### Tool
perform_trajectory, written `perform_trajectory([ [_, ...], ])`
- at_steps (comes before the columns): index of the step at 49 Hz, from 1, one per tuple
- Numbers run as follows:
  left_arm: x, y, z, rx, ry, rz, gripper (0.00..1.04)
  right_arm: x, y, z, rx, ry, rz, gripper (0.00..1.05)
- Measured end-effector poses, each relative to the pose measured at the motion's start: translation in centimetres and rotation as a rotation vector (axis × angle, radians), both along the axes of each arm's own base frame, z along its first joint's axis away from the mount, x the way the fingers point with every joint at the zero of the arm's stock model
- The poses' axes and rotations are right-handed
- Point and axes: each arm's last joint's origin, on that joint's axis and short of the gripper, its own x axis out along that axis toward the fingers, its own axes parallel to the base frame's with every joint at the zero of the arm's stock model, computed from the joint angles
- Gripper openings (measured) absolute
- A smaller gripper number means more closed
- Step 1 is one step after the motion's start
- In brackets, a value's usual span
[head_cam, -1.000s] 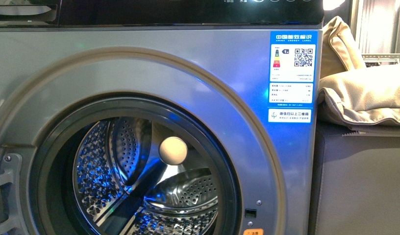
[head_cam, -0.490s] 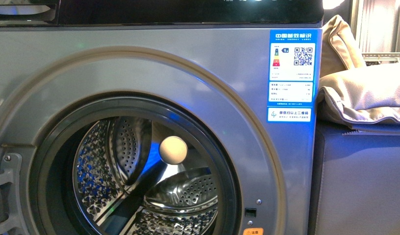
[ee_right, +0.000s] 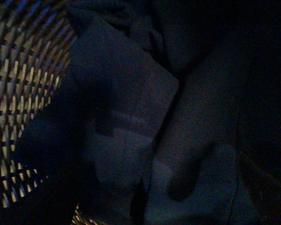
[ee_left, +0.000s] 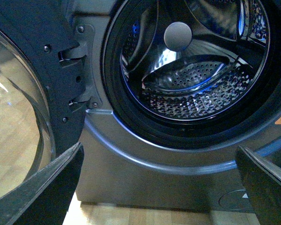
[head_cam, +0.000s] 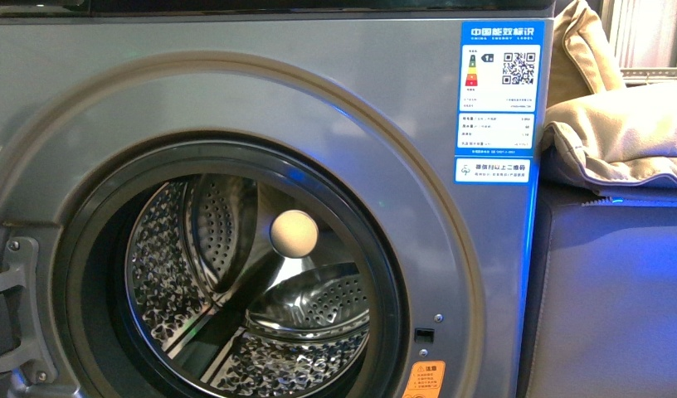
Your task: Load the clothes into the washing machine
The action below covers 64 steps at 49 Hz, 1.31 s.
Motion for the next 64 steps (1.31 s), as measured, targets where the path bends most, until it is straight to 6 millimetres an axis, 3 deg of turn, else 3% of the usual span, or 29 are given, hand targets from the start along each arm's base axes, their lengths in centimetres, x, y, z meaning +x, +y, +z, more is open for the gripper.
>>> perform_trajectory([
  [9, 0.0, 0.0, 0.0, 0.000, 0.000, 0.000, 0.98, -0.9, 0.0, -4.2, 0.079, 0.016, 0.024, 0.97],
  [22, 0.0, 0.0, 0.0, 0.000, 0.000, 0.000, 0.98, -1.1, 1.0, -7.3, 0.080, 0.022, 0.057, 0.97],
  [53, 0.0, 0.0, 0.0, 0.000, 0.000, 0.000, 0.98, -3.4, 1.1, -10.8, -0.069, 0.041, 0.201, 0.97],
  [54, 0.0, 0.0, 0.0, 0.000, 0.000, 0.000, 0.98, -3.4, 1.1, -10.8, -0.072, 0.039, 0.202, 0.96],
  [64, 0.0, 0.0, 0.0, 0.000, 0.000, 0.000, 0.98, -3.3, 0.3, -10.5, -0.117, 0.028, 0.167, 0.52],
])
